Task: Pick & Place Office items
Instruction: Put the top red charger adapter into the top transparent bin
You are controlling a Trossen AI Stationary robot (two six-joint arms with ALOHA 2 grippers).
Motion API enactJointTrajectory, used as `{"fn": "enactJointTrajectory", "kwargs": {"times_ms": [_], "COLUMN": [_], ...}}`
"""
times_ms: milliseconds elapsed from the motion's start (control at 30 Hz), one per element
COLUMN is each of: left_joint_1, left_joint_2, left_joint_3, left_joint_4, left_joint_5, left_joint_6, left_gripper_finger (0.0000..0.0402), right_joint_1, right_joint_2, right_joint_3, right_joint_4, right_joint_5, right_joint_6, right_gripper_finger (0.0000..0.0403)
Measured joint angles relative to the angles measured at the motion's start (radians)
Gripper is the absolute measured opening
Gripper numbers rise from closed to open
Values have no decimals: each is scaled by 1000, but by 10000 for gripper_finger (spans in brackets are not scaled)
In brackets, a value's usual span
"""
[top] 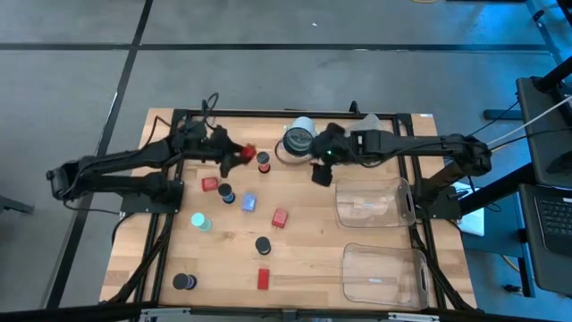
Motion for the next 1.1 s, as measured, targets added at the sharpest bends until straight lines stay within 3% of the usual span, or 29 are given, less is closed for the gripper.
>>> {"fn": "enactJointTrajectory", "kwargs": {"times_ms": [200,367,533,700,867,1033,1100], "left_joint_1": [-173,-292,-376,-404,-425,-451,-456], "left_joint_2": [22,83,174,247,316,372,390], "left_joint_3": [0,0,0,0,1,1,1], "left_joint_4": [154,279,414,510,617,678,708], "left_joint_5": [28,27,27,27,43,46,46], "left_joint_6": [-1,-9,-16,-16,-26,-27,-28], "left_gripper_finger": [206,206,206,206,209,210,210], "right_joint_1": [125,209,250,259,262,261,260], "right_joint_2": [0,0,0,14,37,54,63], "right_joint_3": [0,0,0,0,0,0,0], "right_joint_4": [193,337,418,445,493,547,560], "right_joint_5": [15,23,-4,-140,-166,-170,-219], "right_joint_6": [-321,-478,-451,-369,-400,-454,-453], "right_gripper_finger": [275,275,284,325,357,363,362]}}
